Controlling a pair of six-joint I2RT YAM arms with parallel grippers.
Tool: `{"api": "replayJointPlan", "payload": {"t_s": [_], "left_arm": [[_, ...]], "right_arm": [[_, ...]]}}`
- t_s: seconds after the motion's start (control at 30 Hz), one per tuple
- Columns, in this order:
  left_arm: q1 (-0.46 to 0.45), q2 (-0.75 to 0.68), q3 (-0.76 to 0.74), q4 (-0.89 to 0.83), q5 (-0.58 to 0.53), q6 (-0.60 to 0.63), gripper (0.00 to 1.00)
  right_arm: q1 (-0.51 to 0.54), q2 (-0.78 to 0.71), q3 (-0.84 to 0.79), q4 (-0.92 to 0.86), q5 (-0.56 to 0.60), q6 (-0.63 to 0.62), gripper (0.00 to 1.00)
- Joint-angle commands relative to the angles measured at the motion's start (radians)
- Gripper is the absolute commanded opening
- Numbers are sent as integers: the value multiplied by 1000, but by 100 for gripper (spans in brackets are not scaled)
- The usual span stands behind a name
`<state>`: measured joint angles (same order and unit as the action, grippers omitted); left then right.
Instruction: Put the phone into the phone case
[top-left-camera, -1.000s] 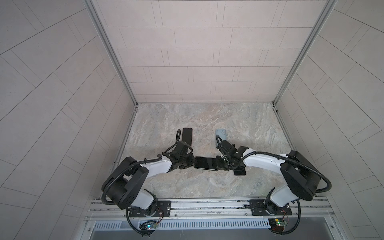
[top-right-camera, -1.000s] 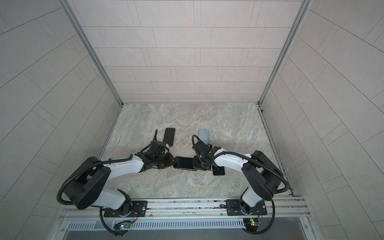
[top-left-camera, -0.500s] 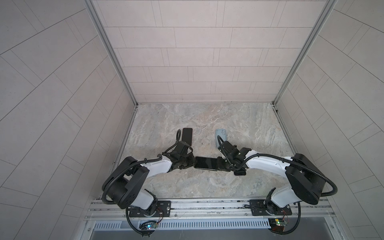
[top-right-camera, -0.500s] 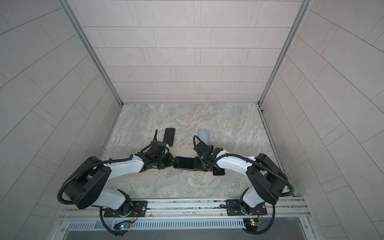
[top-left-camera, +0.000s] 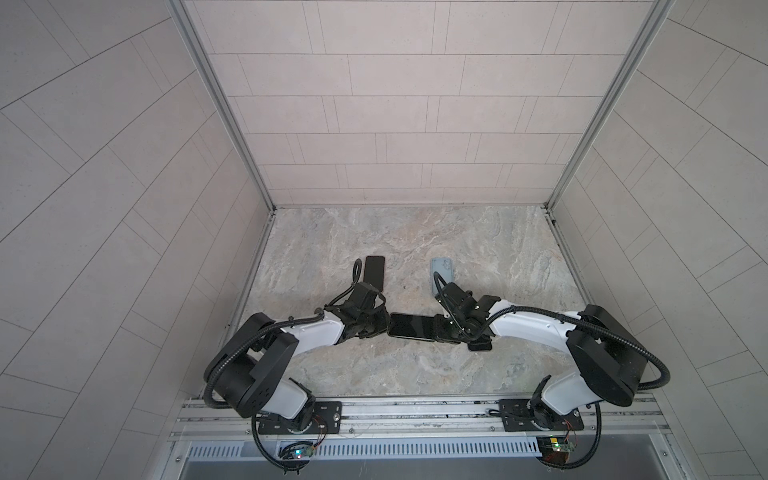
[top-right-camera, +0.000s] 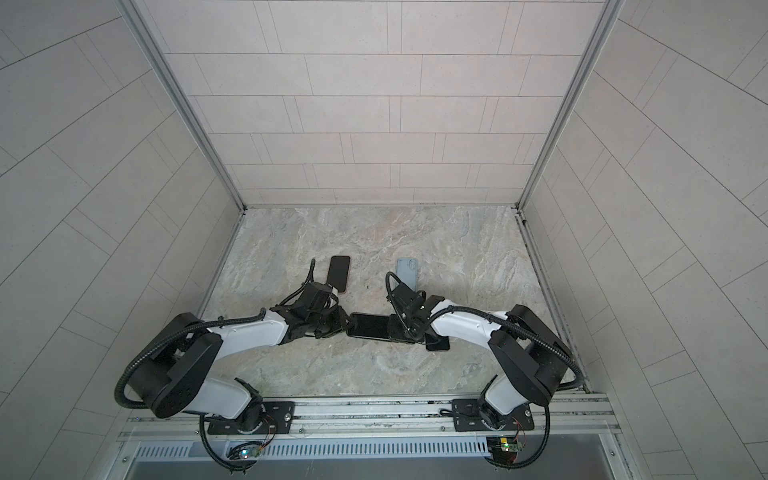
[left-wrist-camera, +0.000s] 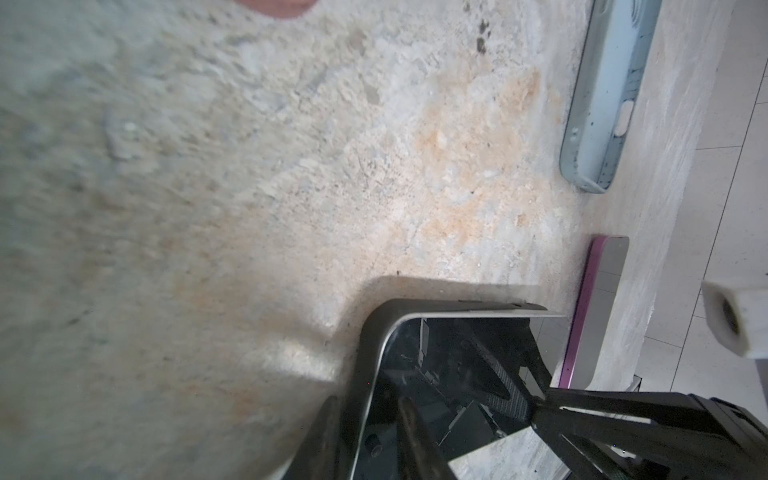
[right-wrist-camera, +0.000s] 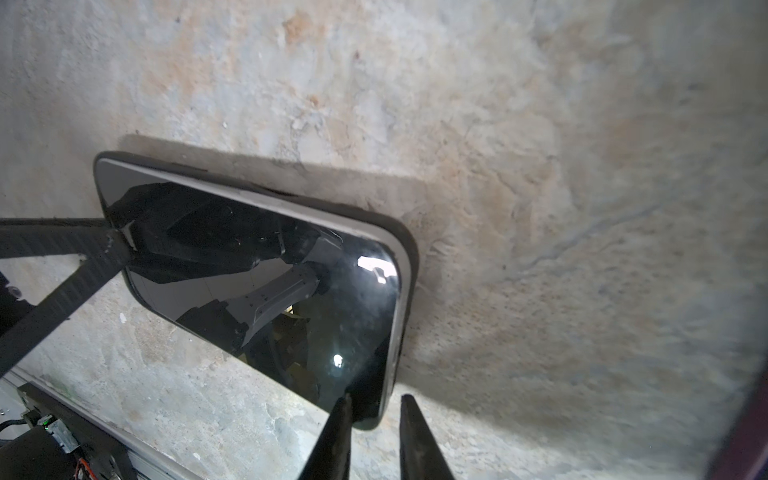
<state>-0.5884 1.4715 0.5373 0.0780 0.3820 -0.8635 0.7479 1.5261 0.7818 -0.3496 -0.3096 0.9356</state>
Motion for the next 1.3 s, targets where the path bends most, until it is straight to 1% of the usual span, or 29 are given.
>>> {"api": "replayJointPlan", "payload": {"t_s": [0.0, 0.17, 0.2, 0.37, 1.2, 1.27], "left_arm": [[1, -6, -3, 2, 5, 1, 30], [1, -4, -3, 3, 6, 1, 30], [1, -4, -3, 2, 6, 1, 30], [0, -4, -3, 2, 8, 1, 31], [1, 30, 15, 10, 29, 14, 32], [1, 30, 15, 11, 29, 14, 32]], "right_arm": [[6, 17, 7, -4, 14, 2, 24], [6, 25, 9, -2, 13, 2, 23], [5, 26, 9, 0, 14, 1, 20], [6, 39, 9, 9, 7, 5, 13], [22, 173, 23, 84, -39, 43, 12], [24, 182, 25, 87, -42, 43, 11]]}}
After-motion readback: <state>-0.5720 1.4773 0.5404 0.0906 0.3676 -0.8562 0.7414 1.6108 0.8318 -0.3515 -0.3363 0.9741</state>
